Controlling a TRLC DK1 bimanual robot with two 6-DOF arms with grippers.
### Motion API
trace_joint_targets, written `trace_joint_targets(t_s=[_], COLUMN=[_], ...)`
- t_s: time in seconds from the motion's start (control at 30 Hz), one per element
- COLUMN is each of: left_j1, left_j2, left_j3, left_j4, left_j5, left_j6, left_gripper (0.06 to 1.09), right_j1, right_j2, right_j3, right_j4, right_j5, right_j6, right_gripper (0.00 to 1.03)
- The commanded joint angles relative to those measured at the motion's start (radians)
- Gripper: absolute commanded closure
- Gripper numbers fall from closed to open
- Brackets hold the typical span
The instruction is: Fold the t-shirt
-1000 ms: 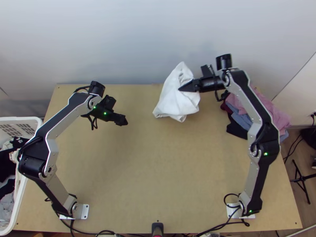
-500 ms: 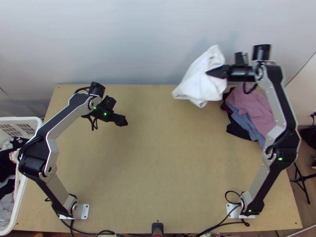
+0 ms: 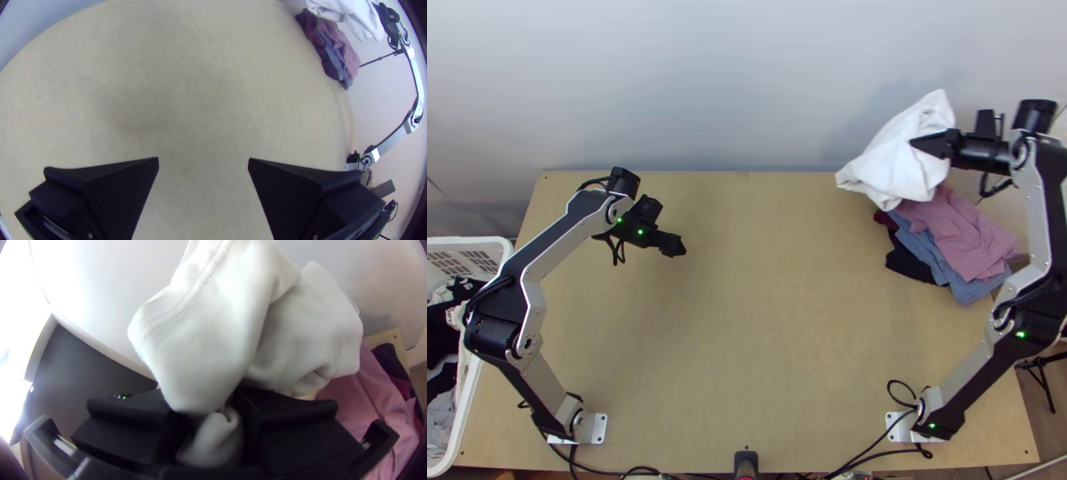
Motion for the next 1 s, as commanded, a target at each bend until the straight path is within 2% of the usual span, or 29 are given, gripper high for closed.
trace_joint_targets(t_s=[0.0, 0.43, 0.97], left_j1=[0.007, 0.005, 0.007], left_j2=[-0.002, -0.004, -0.005], left_j3=[-0.008, -0.03, -0.059], left_j4=[0.001, 0.02, 0.032], left_j5=[0.0, 0.002, 0.0], left_j6=[0.015, 0.015, 0.015], left_gripper=[0.11, 0.11, 0.11], right_j1=[-0.092, -0.225, -0.374], right_j2=[-0.037, -0.113, -0.1], right_j3=[-0.05, -0.182, -0.379], right_j4=[-0.008, -0.013, -0.013], right_j5=[0.002, 0.001, 0.001], right_j6=[-0.022, -0.076, -0.212], right_gripper=[1.0, 1.0, 1.0])
